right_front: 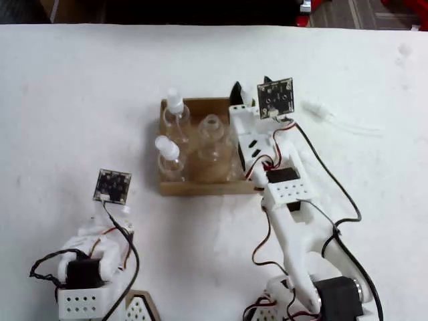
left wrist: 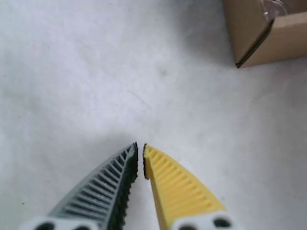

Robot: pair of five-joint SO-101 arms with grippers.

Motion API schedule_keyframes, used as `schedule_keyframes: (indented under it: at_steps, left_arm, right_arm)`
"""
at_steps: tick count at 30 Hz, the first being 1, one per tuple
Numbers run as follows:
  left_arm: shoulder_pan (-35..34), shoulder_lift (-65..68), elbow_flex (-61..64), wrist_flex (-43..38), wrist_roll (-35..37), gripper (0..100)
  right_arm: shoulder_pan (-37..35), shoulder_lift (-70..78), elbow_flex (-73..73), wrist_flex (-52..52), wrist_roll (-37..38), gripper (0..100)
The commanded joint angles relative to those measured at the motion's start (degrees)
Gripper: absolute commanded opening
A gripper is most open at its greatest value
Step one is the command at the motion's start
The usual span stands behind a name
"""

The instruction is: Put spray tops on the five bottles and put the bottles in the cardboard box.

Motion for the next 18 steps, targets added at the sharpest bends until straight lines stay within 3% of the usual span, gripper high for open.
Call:
schedule_keyframes:
  at_steps: [1, 9, 18]
  left_arm:
    - [0.75, -0.48, -0.09, -1.32, -0.35, 3]
    - [0.75, -0.48, -0.09, -1.32, -0.35, 3]
    - [0.75, -0.48, -0.09, -1.32, -0.35, 3]
  right_arm:
    - [-0.04, -2.15, -2.46, 0.22, -0.09, 18.7]
    - [-0.04, -2.07, -3.52, 0.04, 0.09, 1.1]
    - [-0.04, -2.07, -3.60, 0.13, 0.09, 1.5]
